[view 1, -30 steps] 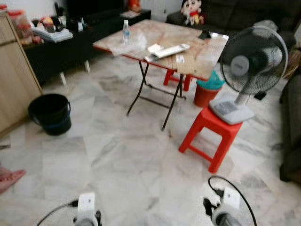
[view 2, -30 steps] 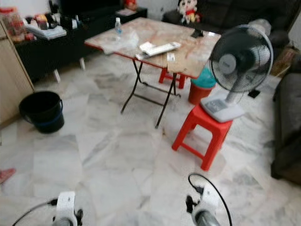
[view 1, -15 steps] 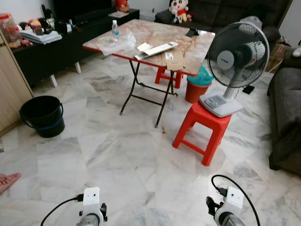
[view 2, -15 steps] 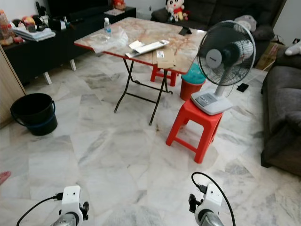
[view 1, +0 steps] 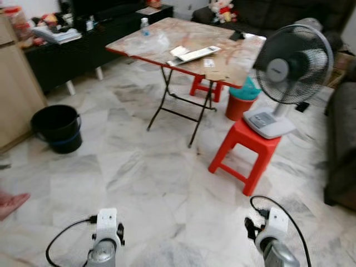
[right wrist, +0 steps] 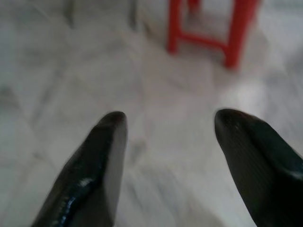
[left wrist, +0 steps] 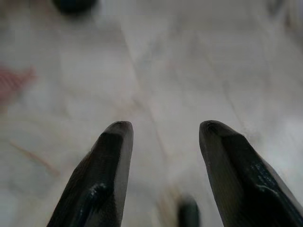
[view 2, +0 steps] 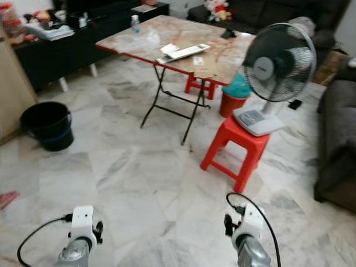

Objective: Picking trash to rubbish bin

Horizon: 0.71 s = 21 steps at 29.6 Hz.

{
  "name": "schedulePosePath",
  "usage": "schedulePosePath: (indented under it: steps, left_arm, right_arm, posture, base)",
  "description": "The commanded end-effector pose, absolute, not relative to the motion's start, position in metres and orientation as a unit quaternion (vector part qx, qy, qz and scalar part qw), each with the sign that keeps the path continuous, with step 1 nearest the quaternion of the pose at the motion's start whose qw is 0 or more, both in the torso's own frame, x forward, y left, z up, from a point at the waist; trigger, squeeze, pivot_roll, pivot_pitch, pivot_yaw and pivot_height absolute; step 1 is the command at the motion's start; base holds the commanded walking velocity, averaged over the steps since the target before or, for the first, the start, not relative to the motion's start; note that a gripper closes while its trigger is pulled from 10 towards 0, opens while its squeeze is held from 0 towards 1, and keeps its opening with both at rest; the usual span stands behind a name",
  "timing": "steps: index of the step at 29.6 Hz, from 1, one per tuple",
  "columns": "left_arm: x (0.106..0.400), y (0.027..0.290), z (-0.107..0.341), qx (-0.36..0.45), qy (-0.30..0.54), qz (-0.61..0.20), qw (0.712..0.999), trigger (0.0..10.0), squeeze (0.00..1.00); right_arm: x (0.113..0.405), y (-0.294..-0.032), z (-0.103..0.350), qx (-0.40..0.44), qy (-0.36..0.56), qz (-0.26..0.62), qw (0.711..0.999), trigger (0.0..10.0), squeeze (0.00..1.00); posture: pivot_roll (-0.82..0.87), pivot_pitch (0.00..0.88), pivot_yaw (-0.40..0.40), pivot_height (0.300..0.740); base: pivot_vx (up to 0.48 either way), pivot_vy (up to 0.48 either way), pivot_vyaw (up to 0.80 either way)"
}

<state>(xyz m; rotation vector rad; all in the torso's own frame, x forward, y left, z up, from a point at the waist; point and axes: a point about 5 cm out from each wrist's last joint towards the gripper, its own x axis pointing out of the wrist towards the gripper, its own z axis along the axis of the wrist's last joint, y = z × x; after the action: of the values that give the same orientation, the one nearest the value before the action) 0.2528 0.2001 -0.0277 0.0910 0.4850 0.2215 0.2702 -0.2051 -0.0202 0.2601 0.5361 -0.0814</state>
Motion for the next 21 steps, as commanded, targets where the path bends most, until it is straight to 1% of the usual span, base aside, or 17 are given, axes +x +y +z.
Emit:
schedulePosePath:
  steps: [1, 3, 4, 8, 9, 10, 16, 21]
  left_arm:
    - [0.276, 0.196, -0.003, 0.055, 0.169, 0.108, 0.978, 10.0, 0.0]
    - [0.289, 0.198, 0.016, 0.058, 0.115, 0.116, 0.985, 10.0, 0.0]
    - [0.291, 0.198, 0.019, 0.059, 0.107, 0.117, 0.986, 10.0, 0.0]
    - [0.307, 0.192, 0.046, 0.083, 0.032, 0.105, 0.99, 10.0, 0.0]
    - [0.31, 0.189, 0.053, 0.088, 0.015, 0.103, 0.991, 10.0, 0.0]
    - [0.316, 0.184, 0.065, 0.093, -0.016, 0.097, 0.991, 10.0, 0.0]
    - [0.328, 0.172, 0.088, 0.096, -0.066, 0.085, 0.99, 10.0, 0.0]
    - [0.333, 0.165, 0.103, 0.102, -0.093, 0.074, 0.988, 10.0, 0.0]
  right_arm:
    - [0.286, -0.206, -0.003, 0.109, 0.218, -0.016, 0.97, 10.0, 0.0]
    - [0.308, -0.194, 0.021, 0.114, 0.159, 0.019, 0.981, 10.0, 0.0]
    - [0.311, -0.193, 0.025, 0.114, 0.15, 0.025, 0.982, 10.0, 0.0]
    - [0.333, -0.171, 0.055, 0.125, 0.08, 0.071, 0.986, 10.0, 0.0]
    - [0.337, -0.165, 0.061, 0.13, 0.065, 0.08, 0.986, 10.0, 0.0]
    - [0.344, -0.154, 0.074, 0.132, 0.039, 0.098, 0.986, 10.0, 0.0]
    - [0.354, -0.138, 0.095, 0.151, -0.008, 0.106, 0.983, 10.0, 0.0]
    - [0.355, -0.124, 0.101, 0.151, -0.018, 0.121, 0.981, 10.0, 0.0]
  posture:
    - [-0.08, 0.0, -0.073, 0.74]
    - [-0.08, 0.0, -0.071, 0.74]
    - [-0.08, 0.0, -0.071, 0.74]
    - [-0.08, 0.0, -0.073, 0.74]
    - [-0.08, 0.0, -0.073, 0.74]
    - [-0.08, 0.0, -0.073, 0.74]
    - [-0.08, 0.0, -0.075, 0.74]
    - [-0.09, 0.0, -0.07, 0.74]
  base:
    - [0.0, 0.0, 0.0]
    - [0.0, 0.0, 0.0]
    - [0.0, 0.0, 0.0]
    - [0.0, 0.0, 0.0]
    - [0.0, 0.0, 0.0]
    - [0.255, 0.0, 0.0]
    - [0.269, 0.0, 0.0]
    - [0.299, 0.0, 0.0]
